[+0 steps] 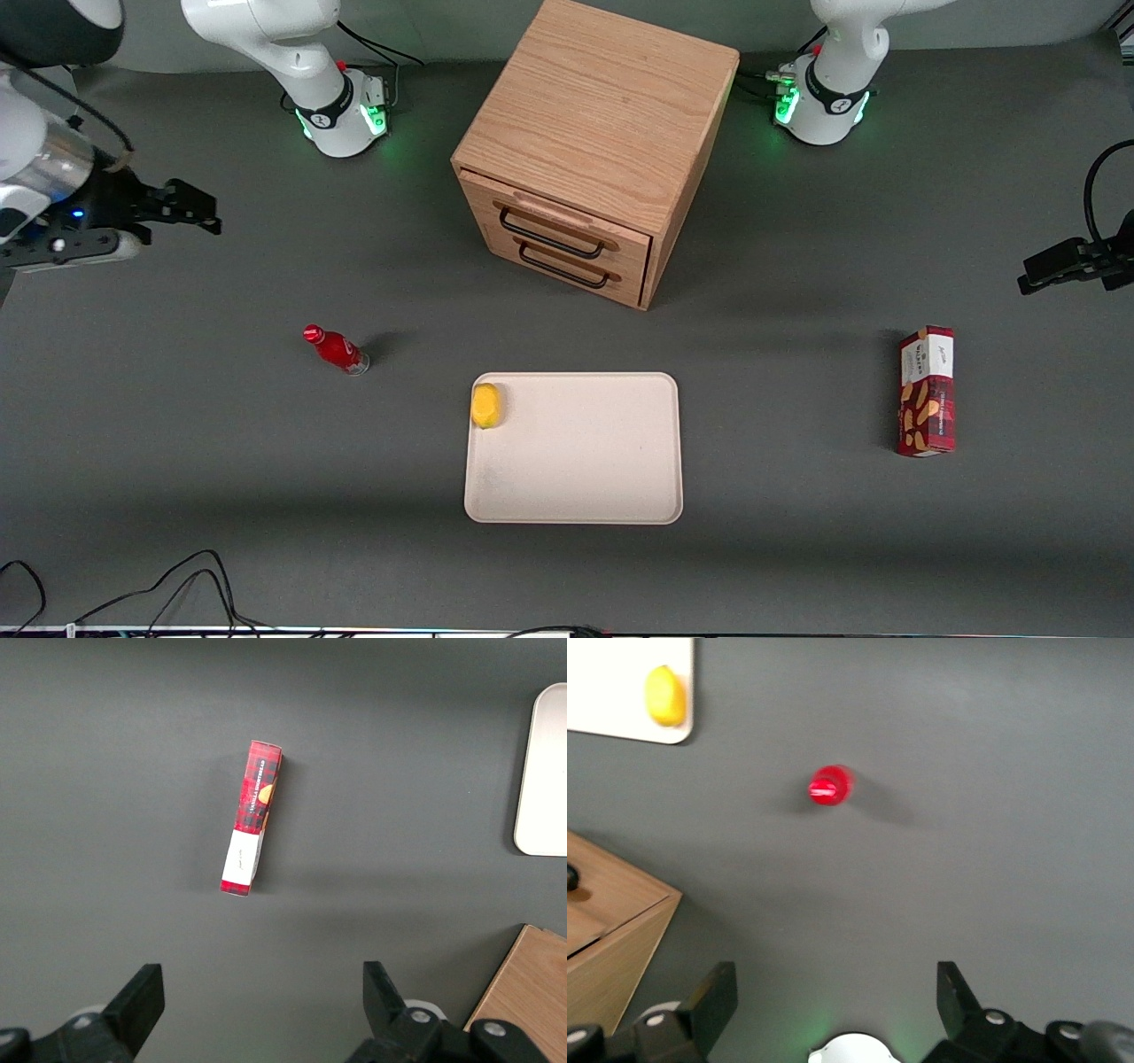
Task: Open upper drawer
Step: 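Move the right gripper toward the upper drawer's black handle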
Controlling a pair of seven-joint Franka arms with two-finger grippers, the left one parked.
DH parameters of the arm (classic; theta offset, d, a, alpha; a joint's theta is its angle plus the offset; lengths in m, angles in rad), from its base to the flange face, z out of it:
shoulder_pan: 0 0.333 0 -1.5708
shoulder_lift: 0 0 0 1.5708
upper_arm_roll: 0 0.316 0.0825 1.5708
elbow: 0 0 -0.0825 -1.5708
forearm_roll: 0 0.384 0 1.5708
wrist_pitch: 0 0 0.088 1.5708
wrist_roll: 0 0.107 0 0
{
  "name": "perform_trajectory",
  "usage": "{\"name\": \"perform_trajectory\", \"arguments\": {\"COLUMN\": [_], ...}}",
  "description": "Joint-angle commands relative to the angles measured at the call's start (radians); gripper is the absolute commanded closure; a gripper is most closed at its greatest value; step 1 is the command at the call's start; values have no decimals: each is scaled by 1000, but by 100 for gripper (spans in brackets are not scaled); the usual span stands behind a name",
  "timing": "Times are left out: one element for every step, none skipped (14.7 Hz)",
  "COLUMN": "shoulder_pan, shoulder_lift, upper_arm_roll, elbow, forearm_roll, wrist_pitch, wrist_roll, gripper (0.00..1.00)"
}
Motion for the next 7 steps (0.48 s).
{"name": "perform_trajectory", "arguments": {"shoulder_pan": [9, 10, 10, 10, 9, 10, 10], "shoulder_lift": [50, 56, 69, 88, 105, 122, 145], "upper_arm_roll": [37, 60, 86, 120, 143, 169, 209], "elbow": [71, 75, 75, 94, 108, 110, 128], "forearm_roll": [91, 98, 99, 102, 102, 104, 101], "wrist_pitch": [-30, -30, -23, -24, -21, -15, -9], "wrist_roll": [1, 7, 7, 12, 15, 17, 14], "gripper": [0, 0, 0, 0, 0, 0, 0]}}
